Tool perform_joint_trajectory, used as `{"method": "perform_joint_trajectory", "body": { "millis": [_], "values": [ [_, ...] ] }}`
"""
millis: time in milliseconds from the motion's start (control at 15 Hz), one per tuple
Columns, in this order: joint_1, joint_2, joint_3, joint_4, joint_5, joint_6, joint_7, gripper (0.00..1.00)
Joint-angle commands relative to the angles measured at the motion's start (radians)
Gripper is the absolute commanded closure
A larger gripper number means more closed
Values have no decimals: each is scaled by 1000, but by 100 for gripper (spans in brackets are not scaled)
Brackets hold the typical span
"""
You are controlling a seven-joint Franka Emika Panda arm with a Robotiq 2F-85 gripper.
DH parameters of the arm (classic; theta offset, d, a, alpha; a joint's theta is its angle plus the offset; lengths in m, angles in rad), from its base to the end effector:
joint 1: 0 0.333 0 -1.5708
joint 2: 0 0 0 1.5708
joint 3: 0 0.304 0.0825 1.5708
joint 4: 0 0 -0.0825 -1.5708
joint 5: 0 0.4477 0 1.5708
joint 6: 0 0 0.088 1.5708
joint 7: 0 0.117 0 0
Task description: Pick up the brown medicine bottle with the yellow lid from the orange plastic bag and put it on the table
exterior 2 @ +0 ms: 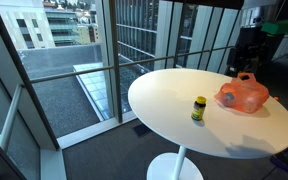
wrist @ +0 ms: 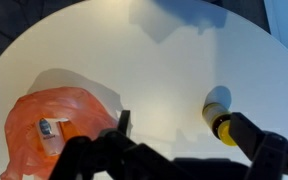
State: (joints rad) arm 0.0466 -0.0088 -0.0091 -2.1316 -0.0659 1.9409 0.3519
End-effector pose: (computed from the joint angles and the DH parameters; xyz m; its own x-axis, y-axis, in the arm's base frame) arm 0.5696 0.0163 0.3423 0.9461 -0.2863 -0.1511 -0.2708 -0.9557 0.1151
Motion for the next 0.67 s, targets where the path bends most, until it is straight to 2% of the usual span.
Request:
{"method": "perform_joint_trajectory", "body": {
  "millis": [0,600],
  "values": [
    [-36,-81,-7,-29,-18,-42,-18,0],
    [-80,-211,-28,-38,1,-150,-231,0]
  ]
}}
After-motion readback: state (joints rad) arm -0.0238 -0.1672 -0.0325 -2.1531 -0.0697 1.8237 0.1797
